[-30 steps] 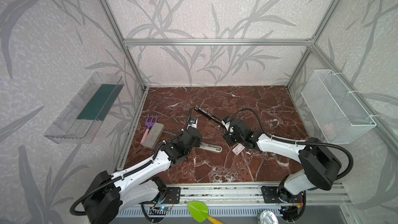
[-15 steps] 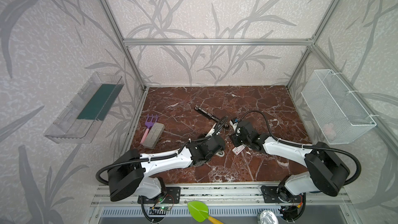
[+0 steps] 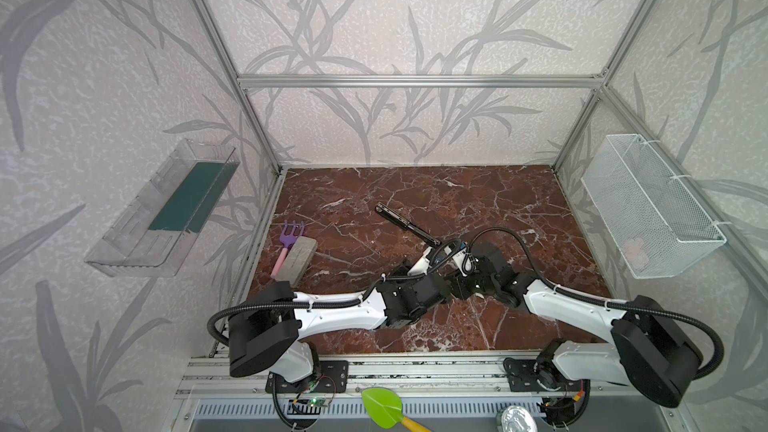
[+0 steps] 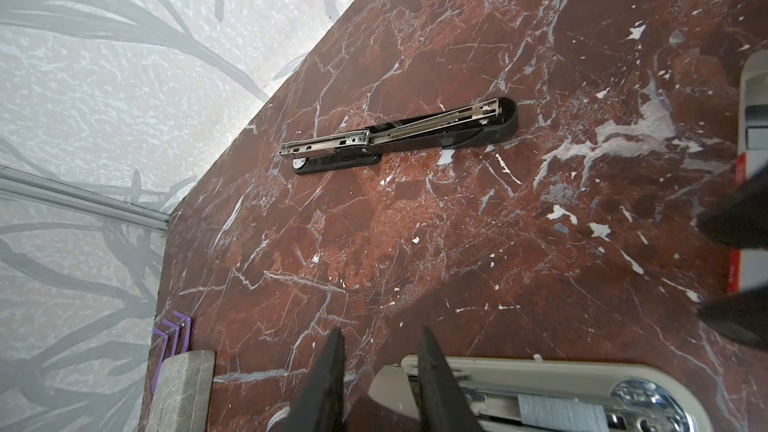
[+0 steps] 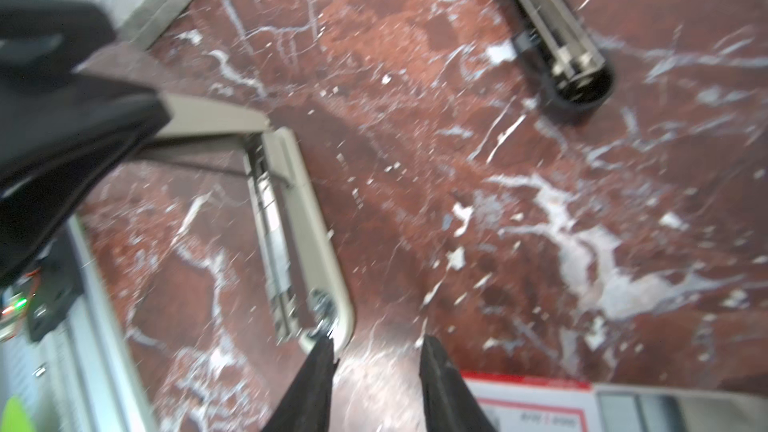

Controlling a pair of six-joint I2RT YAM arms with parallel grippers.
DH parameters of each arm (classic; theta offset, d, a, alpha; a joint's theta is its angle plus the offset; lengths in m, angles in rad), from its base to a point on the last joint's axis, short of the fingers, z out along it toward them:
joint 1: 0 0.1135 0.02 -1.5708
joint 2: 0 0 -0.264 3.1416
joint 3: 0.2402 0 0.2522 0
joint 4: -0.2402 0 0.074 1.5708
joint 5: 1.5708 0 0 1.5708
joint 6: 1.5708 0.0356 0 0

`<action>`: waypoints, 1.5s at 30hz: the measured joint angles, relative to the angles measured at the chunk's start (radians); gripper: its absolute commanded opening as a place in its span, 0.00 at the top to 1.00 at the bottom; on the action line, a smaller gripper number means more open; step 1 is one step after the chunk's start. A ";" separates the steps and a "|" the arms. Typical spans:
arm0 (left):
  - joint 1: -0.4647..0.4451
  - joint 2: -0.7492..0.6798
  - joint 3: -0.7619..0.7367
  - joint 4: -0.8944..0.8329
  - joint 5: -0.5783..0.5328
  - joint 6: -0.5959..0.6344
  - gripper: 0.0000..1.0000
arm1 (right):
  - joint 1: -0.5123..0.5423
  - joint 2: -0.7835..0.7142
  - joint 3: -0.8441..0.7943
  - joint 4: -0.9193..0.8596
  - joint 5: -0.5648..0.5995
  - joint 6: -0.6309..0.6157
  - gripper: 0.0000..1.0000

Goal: Load the staples into the stapler

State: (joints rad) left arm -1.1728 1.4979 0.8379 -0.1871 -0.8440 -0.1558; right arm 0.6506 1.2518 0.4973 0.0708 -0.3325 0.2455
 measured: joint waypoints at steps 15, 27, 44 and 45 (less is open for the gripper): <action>0.014 0.095 0.013 0.059 -0.087 0.059 0.84 | 0.000 -0.242 -0.114 -0.087 -0.070 0.080 0.63; 0.107 0.144 0.012 0.137 -0.115 0.146 0.74 | 0.000 -0.219 -0.127 -0.074 -0.055 0.097 0.62; 0.078 0.175 0.034 0.016 -0.019 0.038 0.49 | 0.000 -0.218 -0.136 -0.067 -0.030 0.102 0.62; 0.075 0.176 0.039 0.006 -0.015 0.029 0.48 | 0.000 -0.218 -0.136 -0.067 -0.027 0.102 0.63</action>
State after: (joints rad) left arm -1.0981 1.6741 0.8772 -0.1810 -0.8589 -0.1265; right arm 0.6506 1.0336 0.3614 0.0036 -0.3599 0.3473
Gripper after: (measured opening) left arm 0.502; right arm 0.376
